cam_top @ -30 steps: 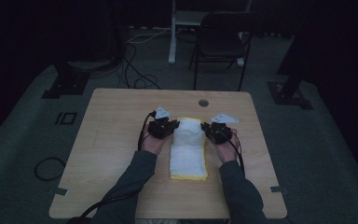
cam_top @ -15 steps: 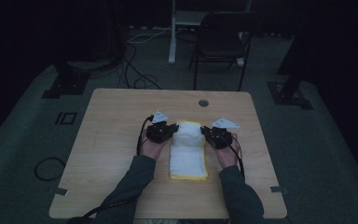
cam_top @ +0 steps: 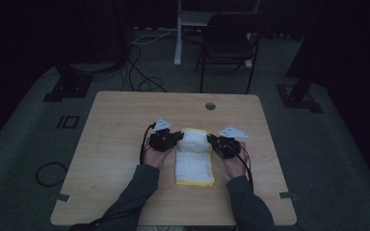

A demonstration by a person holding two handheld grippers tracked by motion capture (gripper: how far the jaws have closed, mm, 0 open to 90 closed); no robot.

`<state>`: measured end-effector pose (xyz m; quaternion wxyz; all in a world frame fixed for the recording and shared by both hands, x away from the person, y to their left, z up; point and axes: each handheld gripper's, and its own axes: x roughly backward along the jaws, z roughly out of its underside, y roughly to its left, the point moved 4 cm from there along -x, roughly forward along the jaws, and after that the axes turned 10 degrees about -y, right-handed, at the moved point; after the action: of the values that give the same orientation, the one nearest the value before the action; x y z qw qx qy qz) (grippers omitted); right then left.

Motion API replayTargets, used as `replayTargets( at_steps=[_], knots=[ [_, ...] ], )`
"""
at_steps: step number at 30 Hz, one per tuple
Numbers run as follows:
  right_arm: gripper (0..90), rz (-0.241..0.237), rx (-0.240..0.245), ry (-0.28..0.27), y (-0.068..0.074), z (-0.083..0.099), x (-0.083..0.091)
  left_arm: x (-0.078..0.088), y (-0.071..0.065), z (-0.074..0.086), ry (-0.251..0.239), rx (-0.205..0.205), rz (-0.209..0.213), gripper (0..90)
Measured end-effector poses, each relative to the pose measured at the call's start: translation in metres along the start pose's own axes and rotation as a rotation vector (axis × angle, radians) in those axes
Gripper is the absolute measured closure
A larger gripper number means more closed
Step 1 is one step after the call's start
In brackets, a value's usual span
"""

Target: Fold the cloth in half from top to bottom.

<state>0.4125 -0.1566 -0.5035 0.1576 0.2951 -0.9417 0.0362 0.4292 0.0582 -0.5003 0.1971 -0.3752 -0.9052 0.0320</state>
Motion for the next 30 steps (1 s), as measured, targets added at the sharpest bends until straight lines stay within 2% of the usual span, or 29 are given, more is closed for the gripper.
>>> replayTargets(
  at_steps=[9, 30],
  knots=[
    [84.2, -0.006, 0.006, -0.002, 0.007, 0.006, 0.005, 0.005, -0.002, 0.009, -0.005, 0.022, 0.008, 84.7],
    [84.4, -0.017, 0.019, -0.011, 0.016, 0.013, 0.014, 0.016, -0.009, 0.021, -0.022, 0.042, 0.022, 84.5]
  ],
)
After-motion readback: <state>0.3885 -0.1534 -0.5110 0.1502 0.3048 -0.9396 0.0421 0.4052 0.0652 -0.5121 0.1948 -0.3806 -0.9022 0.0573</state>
